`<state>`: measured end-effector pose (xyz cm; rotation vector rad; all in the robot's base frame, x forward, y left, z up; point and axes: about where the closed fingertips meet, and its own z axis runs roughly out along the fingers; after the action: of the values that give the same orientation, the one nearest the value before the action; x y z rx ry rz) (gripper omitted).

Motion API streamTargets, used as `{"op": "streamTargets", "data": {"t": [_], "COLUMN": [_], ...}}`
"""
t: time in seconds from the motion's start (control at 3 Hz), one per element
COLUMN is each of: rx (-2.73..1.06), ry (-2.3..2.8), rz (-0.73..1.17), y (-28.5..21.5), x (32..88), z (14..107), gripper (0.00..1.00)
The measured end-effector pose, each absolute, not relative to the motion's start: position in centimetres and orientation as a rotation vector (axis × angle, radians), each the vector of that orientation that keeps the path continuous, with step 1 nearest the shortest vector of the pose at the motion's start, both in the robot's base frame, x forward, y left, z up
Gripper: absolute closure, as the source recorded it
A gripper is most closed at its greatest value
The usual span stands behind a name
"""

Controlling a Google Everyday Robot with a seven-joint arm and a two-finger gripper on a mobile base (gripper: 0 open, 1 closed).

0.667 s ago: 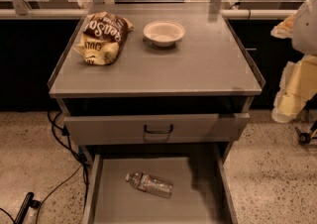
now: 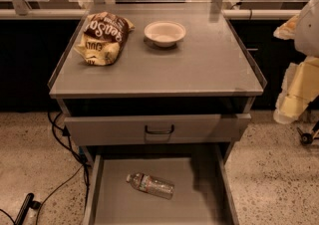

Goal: Pick water bottle from middle drawer and place on counter

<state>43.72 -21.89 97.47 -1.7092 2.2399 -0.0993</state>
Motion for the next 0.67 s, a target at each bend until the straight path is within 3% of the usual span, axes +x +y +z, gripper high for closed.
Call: {"op": "streamTargets", "data": {"t": [0.67], "rx": [-1.659], "ry": [2.264], "rz": [0.144], "y": [-20.0], "x": [42.7], "z": [90.9], "gripper": [0.0]}}
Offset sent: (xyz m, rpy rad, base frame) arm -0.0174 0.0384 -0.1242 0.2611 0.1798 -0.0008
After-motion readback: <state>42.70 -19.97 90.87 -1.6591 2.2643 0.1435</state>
